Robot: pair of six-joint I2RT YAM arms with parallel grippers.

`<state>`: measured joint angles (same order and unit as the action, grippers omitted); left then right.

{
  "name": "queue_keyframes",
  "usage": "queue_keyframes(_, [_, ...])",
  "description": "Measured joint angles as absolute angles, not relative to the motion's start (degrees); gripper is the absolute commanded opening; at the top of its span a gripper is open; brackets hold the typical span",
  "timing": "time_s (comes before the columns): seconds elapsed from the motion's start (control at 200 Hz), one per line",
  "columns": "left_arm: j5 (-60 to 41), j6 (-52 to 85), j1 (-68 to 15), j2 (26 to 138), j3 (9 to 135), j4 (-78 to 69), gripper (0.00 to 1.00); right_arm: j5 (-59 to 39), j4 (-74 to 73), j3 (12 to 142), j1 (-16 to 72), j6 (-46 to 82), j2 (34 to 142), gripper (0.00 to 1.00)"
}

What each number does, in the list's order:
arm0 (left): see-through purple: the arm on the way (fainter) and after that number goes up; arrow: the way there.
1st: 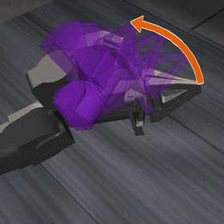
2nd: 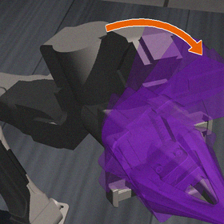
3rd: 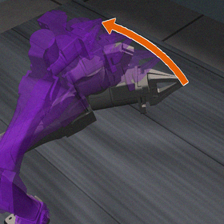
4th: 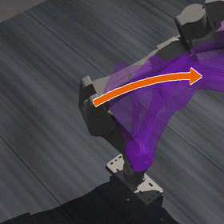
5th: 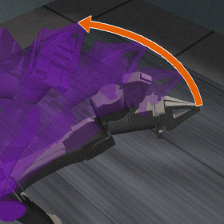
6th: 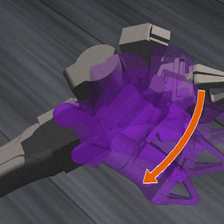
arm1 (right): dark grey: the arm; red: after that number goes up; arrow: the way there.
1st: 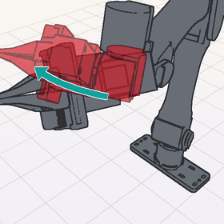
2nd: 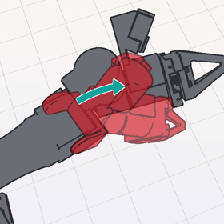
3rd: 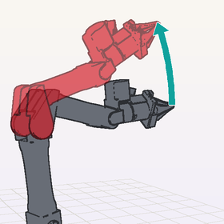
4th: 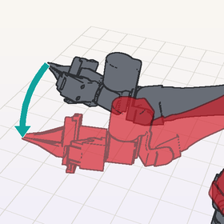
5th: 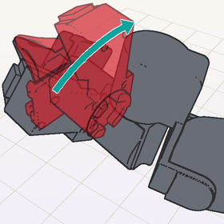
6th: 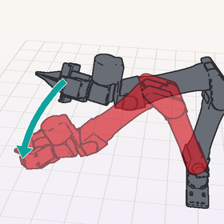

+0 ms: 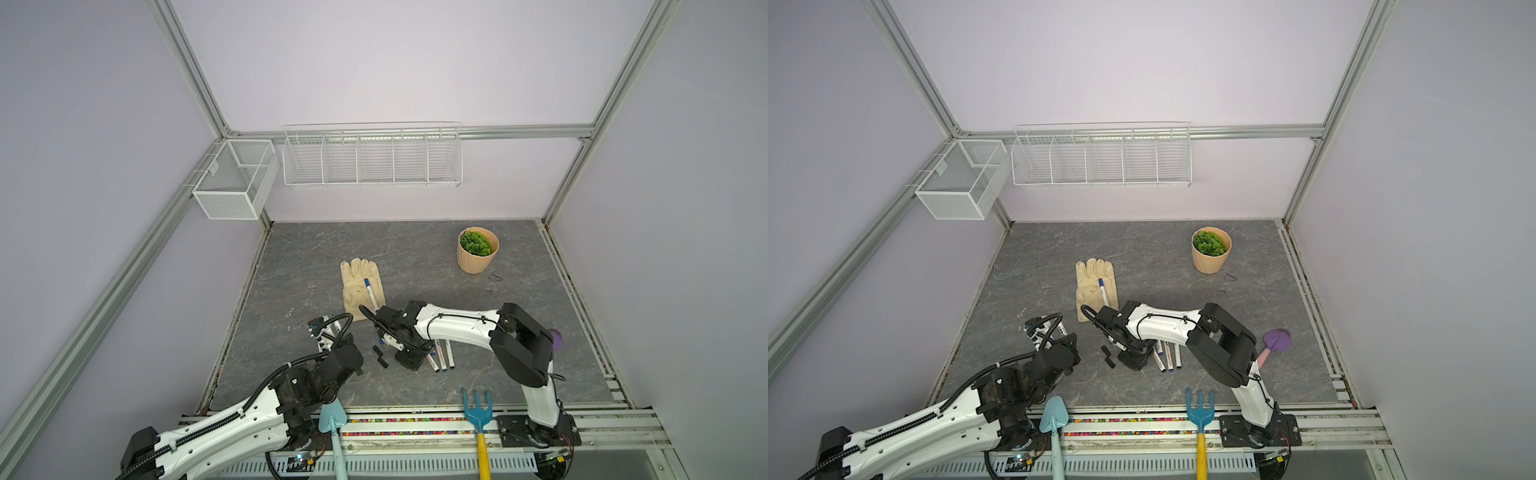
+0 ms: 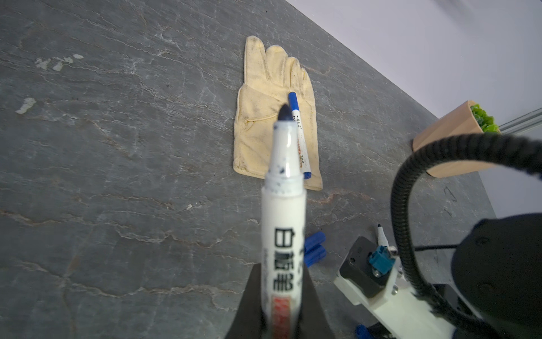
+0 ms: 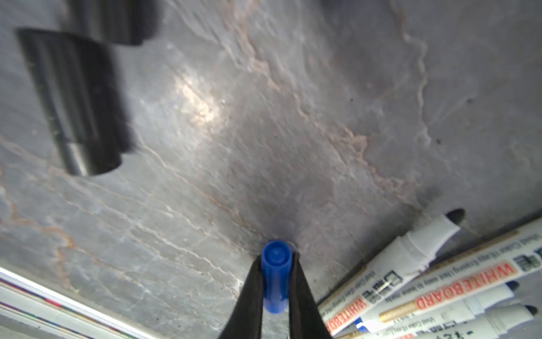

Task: Insert the pens into the pen caps
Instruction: 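Close the right gripper on a blue cap and lift it, then carry the blue cap with the right gripper over the left gripper's marker tip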

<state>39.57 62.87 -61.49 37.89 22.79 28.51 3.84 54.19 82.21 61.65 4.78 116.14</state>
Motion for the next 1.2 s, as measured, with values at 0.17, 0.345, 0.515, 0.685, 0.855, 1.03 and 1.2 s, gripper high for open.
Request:
queue_keyframes(0.17, [35.7, 56.9, -61.5, 39.1, 23.0, 24.1, 0.0, 1.8, 47.6, 79.2, 60.4, 4.6, 111.1, 0.09])
queue_keyframes(0.345, [27.9, 48.3, -61.5, 44.8, 25.6, 16.8, 0.0, -5.6, 40.5, 75.4, 51.5, 6.2, 95.1, 0.08])
queue_keyframes(0.515, [21.1, 40.6, -64.3, 54.8, 30.4, 8.8, 0.0, -15.9, 30.4, 70.2, 42.7, 11.0, 82.6, 0.09])
queue_keyframes(0.685, [16.9, 36.8, -66.7, 60.7, 31.7, 1.4, 0.0, -26.8, 22.1, 64.6, 40.2, 16.3, 80.2, 0.09])
queue_keyframes(0.855, [16.0, 35.9, -67.2, 61.5, 31.7, -1.5, 0.0, -31.9, 18.3, 61.8, 39.8, 19.1, 79.2, 0.09])
queue_keyframes(1.03, [16.0, 35.7, -67.2, 61.2, 31.7, -3.1, 0.0, -34.1, 14.9, 60.9, 38.7, 21.3, 77.7, 0.09])
queue_keyframes(1.2, [16.0, 35.7, -67.2, 60.5, 31.6, -3.2, 0.0, -35.2, 11.9, 60.6, 38.5, 22.8, 77.5, 0.1])
